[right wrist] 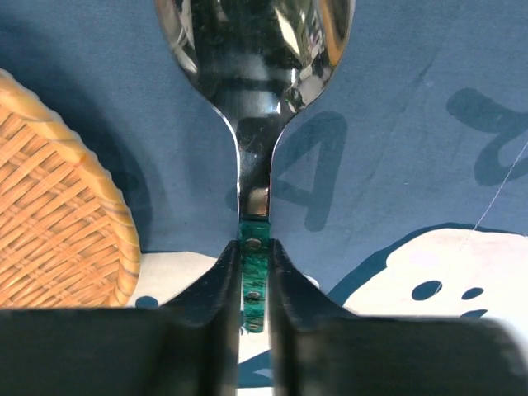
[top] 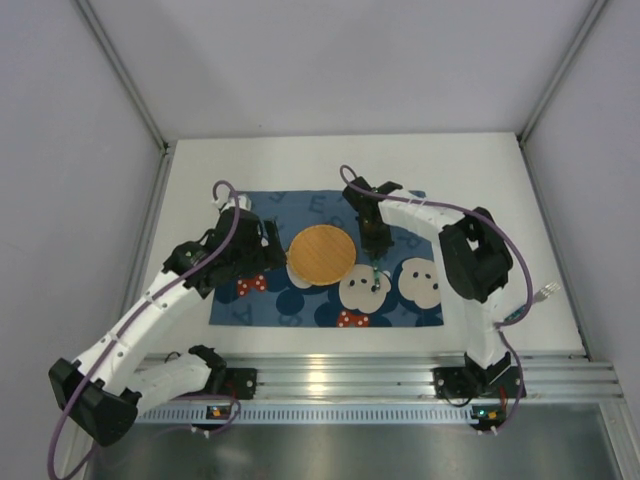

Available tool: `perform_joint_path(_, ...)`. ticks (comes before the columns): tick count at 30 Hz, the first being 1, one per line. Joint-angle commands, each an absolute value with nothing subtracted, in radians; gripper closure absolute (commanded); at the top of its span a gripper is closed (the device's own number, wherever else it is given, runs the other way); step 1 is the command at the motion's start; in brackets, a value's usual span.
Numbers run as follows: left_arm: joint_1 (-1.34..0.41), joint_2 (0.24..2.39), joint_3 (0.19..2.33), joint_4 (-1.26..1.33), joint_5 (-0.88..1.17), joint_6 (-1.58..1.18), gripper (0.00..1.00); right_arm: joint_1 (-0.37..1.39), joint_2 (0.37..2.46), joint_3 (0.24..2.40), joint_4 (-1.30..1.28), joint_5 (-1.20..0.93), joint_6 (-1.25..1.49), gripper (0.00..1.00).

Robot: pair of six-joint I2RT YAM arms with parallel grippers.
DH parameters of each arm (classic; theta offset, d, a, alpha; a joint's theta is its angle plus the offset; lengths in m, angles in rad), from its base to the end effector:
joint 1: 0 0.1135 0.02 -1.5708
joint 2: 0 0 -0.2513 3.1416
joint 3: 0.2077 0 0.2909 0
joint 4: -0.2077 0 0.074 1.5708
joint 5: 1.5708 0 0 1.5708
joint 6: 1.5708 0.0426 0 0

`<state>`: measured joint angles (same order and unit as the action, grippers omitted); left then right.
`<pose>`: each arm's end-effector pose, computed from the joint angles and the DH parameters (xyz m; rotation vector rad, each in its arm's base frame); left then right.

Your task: Set the dinner table for one person

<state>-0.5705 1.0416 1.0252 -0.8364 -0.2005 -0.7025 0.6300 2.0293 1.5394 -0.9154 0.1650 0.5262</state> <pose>0.2191 -0.1305 0.2986 -0.2516 2.4171 -0.3452 0.3514 0.2475 0.1434 -0.1311 2.9096 -0.0697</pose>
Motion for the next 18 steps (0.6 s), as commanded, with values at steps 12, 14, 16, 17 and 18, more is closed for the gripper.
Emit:
perform_joint_path(12, -0.566, 1.052, 1.003, -0.83, -0.193, -0.716, 0.03, 0.536, 1.703, 1.42, -0.94, 0.368, 0.569, 0.42)
perform_joint_path(14, -0.568, 1.081, 1.009, -0.806, -0.181, -0.703, 0.03, 0.389, 1.574, 1.332, -0.925, 0.359, 0.584, 0.42)
perform_joint_path(16, -0.568, 1.109, 1.011, -0.784, -0.157, -0.689, 0.03, 0.198, 1.467, 1.189, -0.907, 0.322, 0.592, 0.41)
perform_joint_path(17, -0.568, 1.12, 1.014, -0.766, -0.149, -0.684, 0.03, 0.137, 1.444, 1.152, -0.904, 0.316, 0.588, 0.4)
perform_joint_path(18, -0.568, 1.141, 1.015, -0.755, -0.131, -0.675, 0.03, 0.086, 1.428, 1.1, -0.902, 0.322, 0.565, 0.36)
